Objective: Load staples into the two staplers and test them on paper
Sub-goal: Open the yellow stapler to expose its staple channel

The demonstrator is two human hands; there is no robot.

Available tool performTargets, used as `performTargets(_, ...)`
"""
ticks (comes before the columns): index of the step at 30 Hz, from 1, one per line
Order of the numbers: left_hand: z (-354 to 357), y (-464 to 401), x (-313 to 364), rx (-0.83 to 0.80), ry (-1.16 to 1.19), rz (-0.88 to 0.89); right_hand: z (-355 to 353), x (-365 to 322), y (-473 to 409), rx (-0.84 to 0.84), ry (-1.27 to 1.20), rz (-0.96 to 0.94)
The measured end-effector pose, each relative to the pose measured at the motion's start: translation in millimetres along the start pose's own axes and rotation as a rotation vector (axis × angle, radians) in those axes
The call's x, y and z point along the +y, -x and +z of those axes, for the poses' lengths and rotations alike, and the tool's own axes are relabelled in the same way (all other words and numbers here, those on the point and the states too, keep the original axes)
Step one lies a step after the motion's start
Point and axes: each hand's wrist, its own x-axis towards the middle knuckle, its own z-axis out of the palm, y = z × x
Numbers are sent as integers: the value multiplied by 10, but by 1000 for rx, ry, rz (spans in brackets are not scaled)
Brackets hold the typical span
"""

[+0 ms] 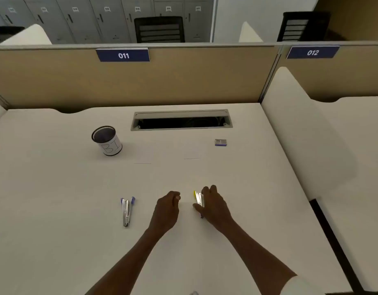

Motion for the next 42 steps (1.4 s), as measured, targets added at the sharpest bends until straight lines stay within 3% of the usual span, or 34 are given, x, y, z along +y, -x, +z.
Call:
performTargets(8, 90, -97, 17, 19, 192, -138, 59, -92, -100, 26, -163, 113)
performTargets(12, 53, -178, 108, -57, 541, -382, -1, -262, -58, 53, -498, 141)
performTargets(15, -39, -167, 214, -207, 894, -408, -67, -447, 41, 28, -705, 92)
performTargets(18, -146, -125, 296, -223, 1071, -371, -129, -584, 100, 82, -824, 136)
performTargets(27, -37, -123, 486, -9, 1146, -319, -373, -729, 46, 193, -1130, 251)
performTargets(31, 31, -205, 586, 102, 1159, -379, -454, -773, -48, 271, -1227, 340)
performTargets(42, 42, -472, 690, 121, 1347, -421, -833, -495, -110, 281, -1232, 259)
